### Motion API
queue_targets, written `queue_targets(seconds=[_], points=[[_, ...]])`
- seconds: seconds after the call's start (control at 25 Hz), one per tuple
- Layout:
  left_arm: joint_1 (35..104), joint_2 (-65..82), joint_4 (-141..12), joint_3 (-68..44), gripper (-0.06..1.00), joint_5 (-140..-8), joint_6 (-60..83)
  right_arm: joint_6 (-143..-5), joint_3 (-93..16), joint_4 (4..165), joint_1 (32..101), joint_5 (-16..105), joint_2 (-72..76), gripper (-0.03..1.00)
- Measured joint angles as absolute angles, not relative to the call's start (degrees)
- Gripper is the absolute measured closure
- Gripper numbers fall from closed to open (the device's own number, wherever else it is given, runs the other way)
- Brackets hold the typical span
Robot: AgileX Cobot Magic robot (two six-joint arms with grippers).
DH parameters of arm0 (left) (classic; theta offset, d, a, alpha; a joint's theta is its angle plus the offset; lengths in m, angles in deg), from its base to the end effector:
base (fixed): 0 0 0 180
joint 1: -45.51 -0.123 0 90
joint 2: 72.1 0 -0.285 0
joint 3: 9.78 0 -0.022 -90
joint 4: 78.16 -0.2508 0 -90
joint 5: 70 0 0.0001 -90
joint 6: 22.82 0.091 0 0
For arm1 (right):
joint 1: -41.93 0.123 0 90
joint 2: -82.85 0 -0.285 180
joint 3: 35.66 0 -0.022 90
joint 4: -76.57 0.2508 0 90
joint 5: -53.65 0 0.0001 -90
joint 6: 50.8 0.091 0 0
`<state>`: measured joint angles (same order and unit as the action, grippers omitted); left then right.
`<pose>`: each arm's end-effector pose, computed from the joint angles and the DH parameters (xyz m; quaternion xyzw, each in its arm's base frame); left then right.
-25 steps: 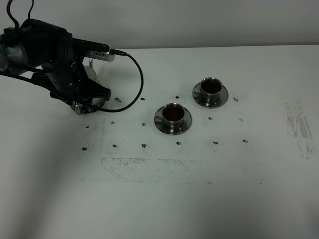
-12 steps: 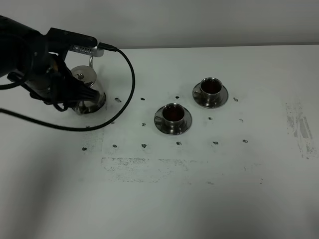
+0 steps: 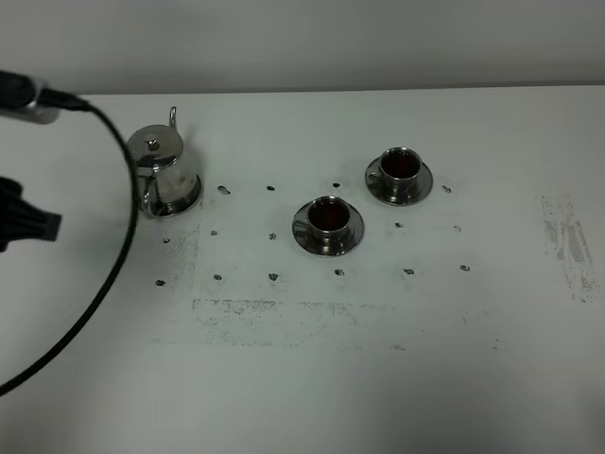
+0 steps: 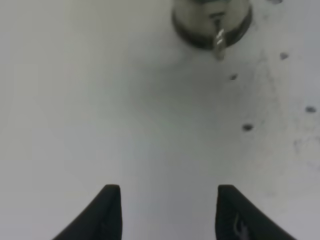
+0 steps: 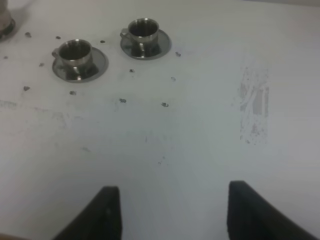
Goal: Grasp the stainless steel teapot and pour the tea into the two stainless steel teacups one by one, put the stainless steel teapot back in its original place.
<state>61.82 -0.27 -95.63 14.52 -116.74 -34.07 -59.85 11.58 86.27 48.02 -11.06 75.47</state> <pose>0.2148 -0.0421 0.3193 0.1047 0.9333 0.0590 0.3385 -0.0137 0.0125 0.2791 -0.1207 0.8515 0.0712 0.5053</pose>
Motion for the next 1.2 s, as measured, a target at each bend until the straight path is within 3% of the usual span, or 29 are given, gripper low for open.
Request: queue_targets(seconds=[0.52,1.2], points=[[54.7,-32.4,-97.7,28.4,0.52,-132.4,-34.1,-59.9,11.6,86.3,48.0,-11.1,75.5,0.51],[54.6,-52.7,-86.9,41.2,0.52,-131.0,-32.4,-59.9,11.6,86.3,48.0,-11.1,75.5,0.51]])
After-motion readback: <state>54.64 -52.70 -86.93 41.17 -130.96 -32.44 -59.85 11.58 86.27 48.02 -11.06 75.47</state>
